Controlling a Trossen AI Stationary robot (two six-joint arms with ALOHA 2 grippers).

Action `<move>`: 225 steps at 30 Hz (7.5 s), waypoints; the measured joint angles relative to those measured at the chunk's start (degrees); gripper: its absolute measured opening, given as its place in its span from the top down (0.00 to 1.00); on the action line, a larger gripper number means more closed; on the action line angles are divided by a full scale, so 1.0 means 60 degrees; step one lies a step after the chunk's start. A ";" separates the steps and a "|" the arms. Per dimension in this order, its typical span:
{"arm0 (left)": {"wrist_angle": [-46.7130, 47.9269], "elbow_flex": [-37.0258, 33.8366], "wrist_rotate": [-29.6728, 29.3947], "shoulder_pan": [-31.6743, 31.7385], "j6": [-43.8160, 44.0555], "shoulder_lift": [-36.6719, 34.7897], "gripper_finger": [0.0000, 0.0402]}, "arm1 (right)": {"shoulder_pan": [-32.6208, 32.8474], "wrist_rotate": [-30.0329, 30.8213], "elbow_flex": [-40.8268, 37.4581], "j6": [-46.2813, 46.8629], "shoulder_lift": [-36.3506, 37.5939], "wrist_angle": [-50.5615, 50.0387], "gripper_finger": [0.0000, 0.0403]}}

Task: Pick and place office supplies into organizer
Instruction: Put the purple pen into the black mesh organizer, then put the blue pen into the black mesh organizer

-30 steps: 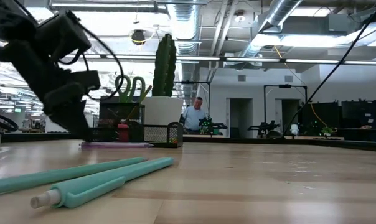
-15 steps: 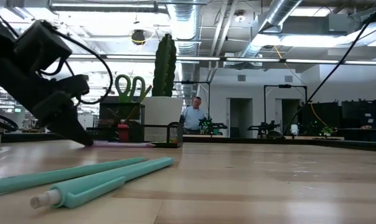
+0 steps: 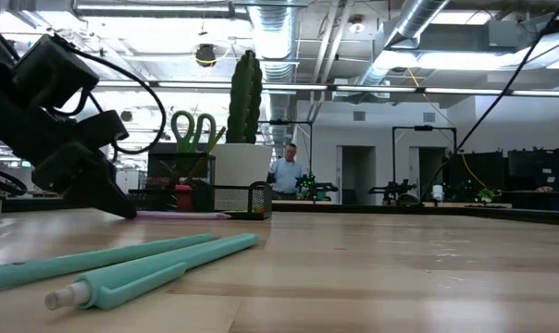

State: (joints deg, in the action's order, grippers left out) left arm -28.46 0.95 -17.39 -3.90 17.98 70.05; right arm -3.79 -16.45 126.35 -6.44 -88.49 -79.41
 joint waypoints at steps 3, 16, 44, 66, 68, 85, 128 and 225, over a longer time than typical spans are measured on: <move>-0.0780 0.0000 -0.0137 0.0020 -0.0045 0.0685 0.69 | 0.0002 -0.0020 -0.0012 -0.0103 -0.0402 -0.0044 0.67; -0.5594 0.0268 -0.0553 0.0027 0.0286 0.5169 0.69 | 0.0004 -0.0974 -0.0030 -0.0006 -0.1387 -0.1257 0.67; -0.9588 0.0317 0.0406 -0.0056 0.3037 0.4915 0.94 | 0.0047 -0.1071 -0.0019 -0.0514 -0.1329 -0.1294 0.67; 1.1581 0.9655 -0.2690 0.1041 -0.3016 -0.0717 0.94 | 0.0069 -0.1075 -0.0019 -0.0786 -0.1329 -0.1764 0.67; 1.2880 1.0416 -0.2721 0.1464 -0.3014 -0.0700 0.94 | 0.0069 -0.1075 -0.0019 -0.0786 -0.1329 -0.1764 0.67; 1.5231 1.1067 -0.0131 0.3496 -0.3997 0.0903 0.94 | 0.0112 -0.1077 -0.0019 -0.0756 -0.1329 -0.1763 0.67; 1.6830 1.6913 0.2015 0.3026 -0.0945 0.2928 0.75 | 0.1581 -0.1235 -0.0030 -0.0006 -0.0938 -0.1768 0.67; 1.9743 1.6874 -0.3136 -0.0306 0.5552 0.1645 0.75 | 0.2171 -0.5060 -0.8859 -0.4182 -0.7525 1.6946 0.59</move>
State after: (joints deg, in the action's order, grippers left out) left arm 90.00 102.19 -36.21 -5.74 51.29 79.91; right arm 9.23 -46.81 73.19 -31.54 -133.64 22.27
